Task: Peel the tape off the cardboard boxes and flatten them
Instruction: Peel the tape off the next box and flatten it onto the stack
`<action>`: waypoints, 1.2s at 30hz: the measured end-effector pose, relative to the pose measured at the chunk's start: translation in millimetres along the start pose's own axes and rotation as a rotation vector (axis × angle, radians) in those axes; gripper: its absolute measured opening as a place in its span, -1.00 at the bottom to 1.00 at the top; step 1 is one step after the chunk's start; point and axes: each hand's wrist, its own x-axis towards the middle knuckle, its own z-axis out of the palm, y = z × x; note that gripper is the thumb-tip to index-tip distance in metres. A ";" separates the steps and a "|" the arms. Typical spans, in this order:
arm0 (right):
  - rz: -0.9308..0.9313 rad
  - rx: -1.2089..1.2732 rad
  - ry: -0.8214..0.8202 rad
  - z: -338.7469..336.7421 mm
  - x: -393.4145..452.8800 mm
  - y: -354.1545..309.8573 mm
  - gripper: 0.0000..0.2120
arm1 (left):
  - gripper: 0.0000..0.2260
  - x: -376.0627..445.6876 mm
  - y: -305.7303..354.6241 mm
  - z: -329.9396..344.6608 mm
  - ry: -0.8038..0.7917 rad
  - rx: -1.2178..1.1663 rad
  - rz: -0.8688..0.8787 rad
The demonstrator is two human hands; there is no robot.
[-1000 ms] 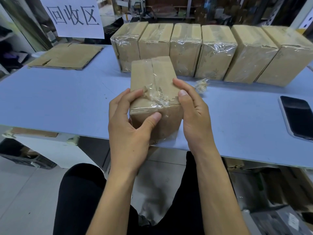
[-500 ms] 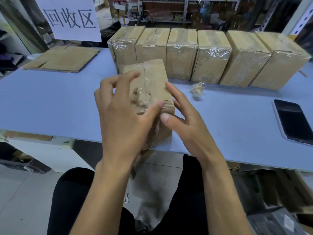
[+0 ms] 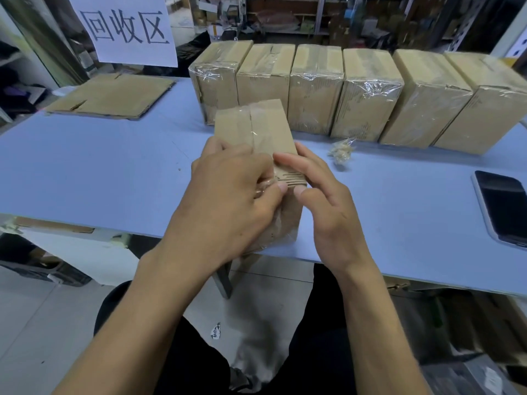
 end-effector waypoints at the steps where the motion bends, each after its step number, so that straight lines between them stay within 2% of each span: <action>1: -0.002 0.013 0.029 2.7 0.8 1.4 -0.56 | -0.76 0.9 -1.5 0.5 0.014 -0.004 0.014; 9: -0.049 0.040 0.161 11.9 3.4 13.1 -0.63 | -0.78 -1.4 -9.6 8.5 0.173 -0.072 0.078; 20: -0.054 0.093 0.165 9.3 5.7 19.4 -0.61 | -0.78 -3.9 -15.1 6.8 0.258 -0.227 0.111; 32: -0.028 0.086 0.162 10.7 5.5 15.4 -0.63 | -0.74 -9.0 -20.2 1.5 0.244 -0.620 -0.072; 34: -0.031 0.070 0.157 11.0 5.4 14.9 -0.63 | -0.74 -8.3 -20.5 2.5 0.254 -0.595 -0.082; 36: -0.024 0.069 0.151 10.5 5.7 15.3 -0.65 | -0.73 -6.6 -21.8 3.4 0.276 -0.447 -0.049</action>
